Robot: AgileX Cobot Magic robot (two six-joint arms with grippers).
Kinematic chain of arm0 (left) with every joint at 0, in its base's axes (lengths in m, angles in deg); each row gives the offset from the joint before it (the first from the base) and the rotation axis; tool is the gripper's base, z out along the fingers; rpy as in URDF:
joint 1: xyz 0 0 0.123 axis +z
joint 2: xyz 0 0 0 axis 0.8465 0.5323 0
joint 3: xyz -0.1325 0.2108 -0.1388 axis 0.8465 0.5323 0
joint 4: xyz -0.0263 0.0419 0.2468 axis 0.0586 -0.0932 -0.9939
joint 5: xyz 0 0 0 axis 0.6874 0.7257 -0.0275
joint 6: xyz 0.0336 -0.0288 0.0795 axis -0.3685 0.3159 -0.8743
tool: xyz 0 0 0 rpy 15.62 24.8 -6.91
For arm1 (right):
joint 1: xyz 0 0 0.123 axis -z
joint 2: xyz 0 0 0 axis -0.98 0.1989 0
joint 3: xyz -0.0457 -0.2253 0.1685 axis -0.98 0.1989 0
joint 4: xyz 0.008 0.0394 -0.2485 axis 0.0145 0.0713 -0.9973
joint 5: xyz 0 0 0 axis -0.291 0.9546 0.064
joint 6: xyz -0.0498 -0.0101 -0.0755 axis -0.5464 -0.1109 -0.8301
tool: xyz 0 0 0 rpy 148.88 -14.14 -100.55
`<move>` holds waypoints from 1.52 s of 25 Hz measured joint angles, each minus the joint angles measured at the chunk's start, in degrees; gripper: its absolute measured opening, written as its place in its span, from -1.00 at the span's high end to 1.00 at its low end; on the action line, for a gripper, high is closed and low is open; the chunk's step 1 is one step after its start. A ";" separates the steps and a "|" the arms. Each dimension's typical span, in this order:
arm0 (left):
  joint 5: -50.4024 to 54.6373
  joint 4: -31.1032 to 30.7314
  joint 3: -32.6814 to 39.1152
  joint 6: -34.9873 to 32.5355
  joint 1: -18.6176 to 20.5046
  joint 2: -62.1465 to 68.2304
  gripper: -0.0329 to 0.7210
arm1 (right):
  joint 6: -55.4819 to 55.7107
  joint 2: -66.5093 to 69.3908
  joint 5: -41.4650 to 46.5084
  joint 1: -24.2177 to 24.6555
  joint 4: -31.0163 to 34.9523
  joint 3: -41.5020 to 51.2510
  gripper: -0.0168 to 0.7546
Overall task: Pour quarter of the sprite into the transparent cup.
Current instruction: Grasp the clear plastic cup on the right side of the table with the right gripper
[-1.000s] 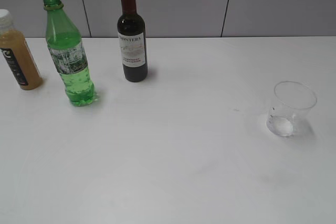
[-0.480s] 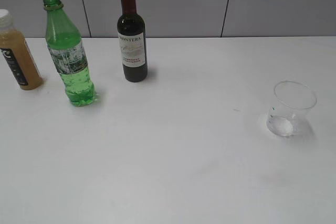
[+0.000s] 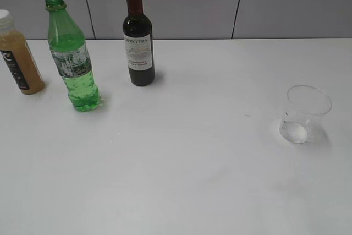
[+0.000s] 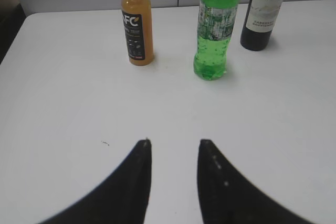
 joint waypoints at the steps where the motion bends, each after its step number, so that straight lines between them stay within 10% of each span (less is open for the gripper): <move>1: 0.00 0.00 0.00 0.00 0.00 0.00 0.28 | 0.00 1.64 -2.30 0.00 0.00 0.61 -0.80; 38: 0.00 0.00 0.00 0.04 0.00 0.00 0.28 | 6.22 67.06 -77.98 -0.07 -12.37 19.88 -0.75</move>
